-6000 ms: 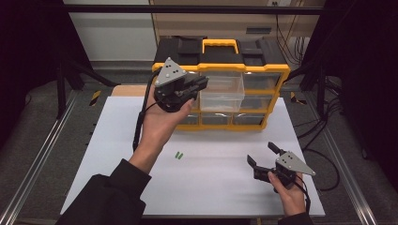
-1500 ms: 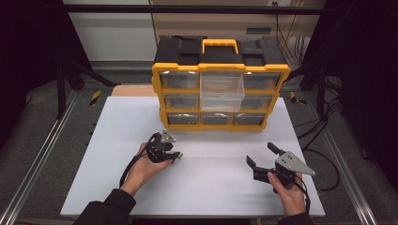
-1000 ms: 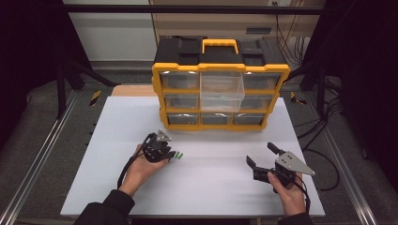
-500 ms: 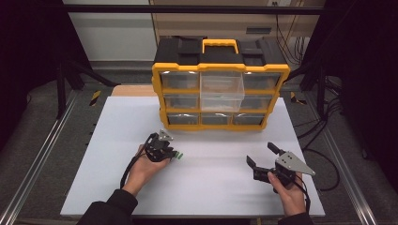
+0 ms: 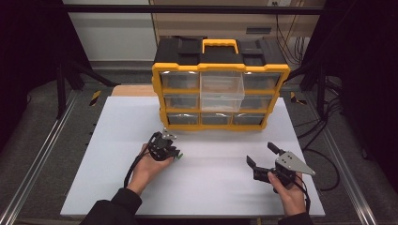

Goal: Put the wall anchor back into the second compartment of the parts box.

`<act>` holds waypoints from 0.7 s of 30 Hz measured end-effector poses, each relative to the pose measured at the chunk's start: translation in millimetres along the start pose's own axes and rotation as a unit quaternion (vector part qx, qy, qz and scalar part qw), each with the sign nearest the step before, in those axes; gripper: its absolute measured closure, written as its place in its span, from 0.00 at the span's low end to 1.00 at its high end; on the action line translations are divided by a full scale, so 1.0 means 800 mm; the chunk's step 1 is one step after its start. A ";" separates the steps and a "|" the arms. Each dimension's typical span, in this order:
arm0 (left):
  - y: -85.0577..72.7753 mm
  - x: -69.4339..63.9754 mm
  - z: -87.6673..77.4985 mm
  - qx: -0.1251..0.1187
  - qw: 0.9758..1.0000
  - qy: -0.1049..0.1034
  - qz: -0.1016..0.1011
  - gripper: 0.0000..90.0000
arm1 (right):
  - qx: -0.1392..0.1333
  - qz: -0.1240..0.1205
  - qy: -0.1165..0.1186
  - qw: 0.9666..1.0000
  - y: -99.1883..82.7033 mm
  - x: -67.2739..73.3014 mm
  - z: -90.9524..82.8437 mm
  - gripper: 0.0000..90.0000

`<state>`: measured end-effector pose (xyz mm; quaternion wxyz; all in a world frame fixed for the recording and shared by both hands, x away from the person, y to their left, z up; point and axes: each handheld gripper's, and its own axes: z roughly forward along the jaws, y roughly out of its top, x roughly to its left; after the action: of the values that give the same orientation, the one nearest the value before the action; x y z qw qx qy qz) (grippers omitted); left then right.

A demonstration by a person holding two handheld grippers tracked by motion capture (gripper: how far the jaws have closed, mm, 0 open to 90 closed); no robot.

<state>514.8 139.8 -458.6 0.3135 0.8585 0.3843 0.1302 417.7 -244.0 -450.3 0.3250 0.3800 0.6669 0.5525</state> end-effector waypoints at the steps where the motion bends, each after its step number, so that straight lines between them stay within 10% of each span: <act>1: 0.000 0.000 0.000 -0.001 1.000 0.000 -0.002 0.82 | 0.000 0.000 0.000 1.000 0.000 0.000 0.000 0.08; 21: 0.000 -0.006 0.011 0.016 1.000 0.005 -0.004 0.91 | 0.000 -0.001 0.001 1.000 0.000 0.000 0.000 0.08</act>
<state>515.8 132.3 -465.3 0.2980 0.8613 0.3914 0.1274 417.6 -244.0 -450.3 0.3249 0.3793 0.6673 0.5526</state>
